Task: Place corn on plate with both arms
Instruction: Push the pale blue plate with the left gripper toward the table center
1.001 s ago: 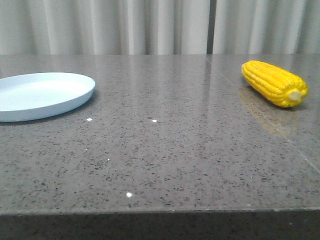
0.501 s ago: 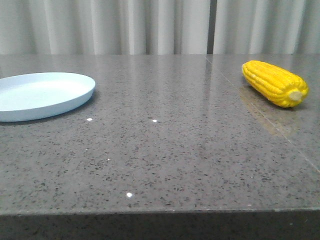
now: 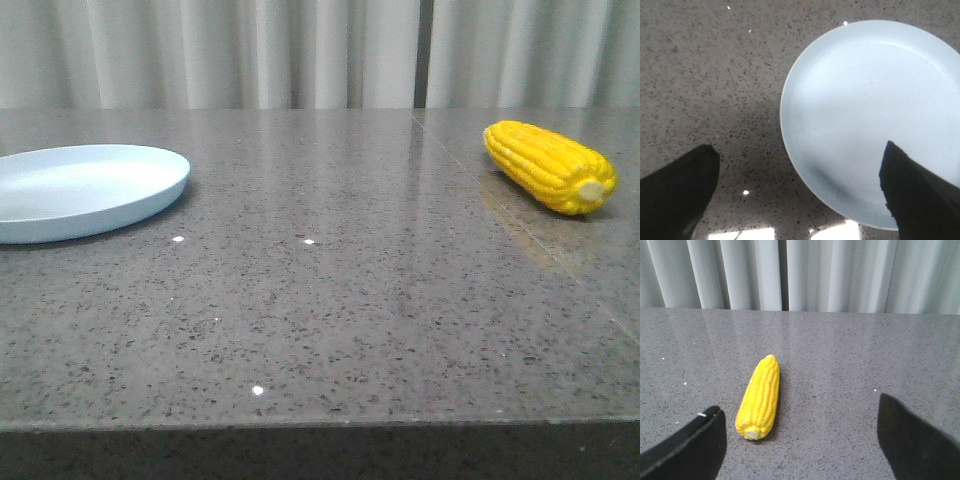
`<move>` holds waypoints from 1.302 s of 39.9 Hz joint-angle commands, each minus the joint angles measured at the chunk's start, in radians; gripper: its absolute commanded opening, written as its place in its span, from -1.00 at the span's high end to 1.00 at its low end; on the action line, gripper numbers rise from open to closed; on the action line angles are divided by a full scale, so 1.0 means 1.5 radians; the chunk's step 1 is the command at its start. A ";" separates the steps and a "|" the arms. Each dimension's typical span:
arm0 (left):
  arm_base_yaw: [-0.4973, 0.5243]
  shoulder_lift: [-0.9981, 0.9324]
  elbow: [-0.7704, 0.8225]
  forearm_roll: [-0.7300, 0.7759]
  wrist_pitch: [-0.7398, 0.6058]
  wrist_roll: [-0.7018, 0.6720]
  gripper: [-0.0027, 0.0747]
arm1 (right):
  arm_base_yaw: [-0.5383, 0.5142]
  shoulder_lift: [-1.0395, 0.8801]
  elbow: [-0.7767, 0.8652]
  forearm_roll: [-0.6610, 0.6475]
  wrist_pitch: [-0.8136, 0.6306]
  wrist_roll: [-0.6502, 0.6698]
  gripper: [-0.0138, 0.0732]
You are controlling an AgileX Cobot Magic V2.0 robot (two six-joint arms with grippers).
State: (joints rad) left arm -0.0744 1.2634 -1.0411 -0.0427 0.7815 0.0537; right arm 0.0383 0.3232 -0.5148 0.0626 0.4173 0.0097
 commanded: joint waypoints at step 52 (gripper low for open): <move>-0.004 0.169 -0.083 -0.080 -0.037 -0.007 0.98 | -0.005 0.010 -0.025 0.003 -0.055 -0.006 -0.78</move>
State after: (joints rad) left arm -0.0744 1.5739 -1.1266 -0.1198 0.7563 0.0439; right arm 0.0383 0.3232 -0.5148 0.0626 0.4173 0.0097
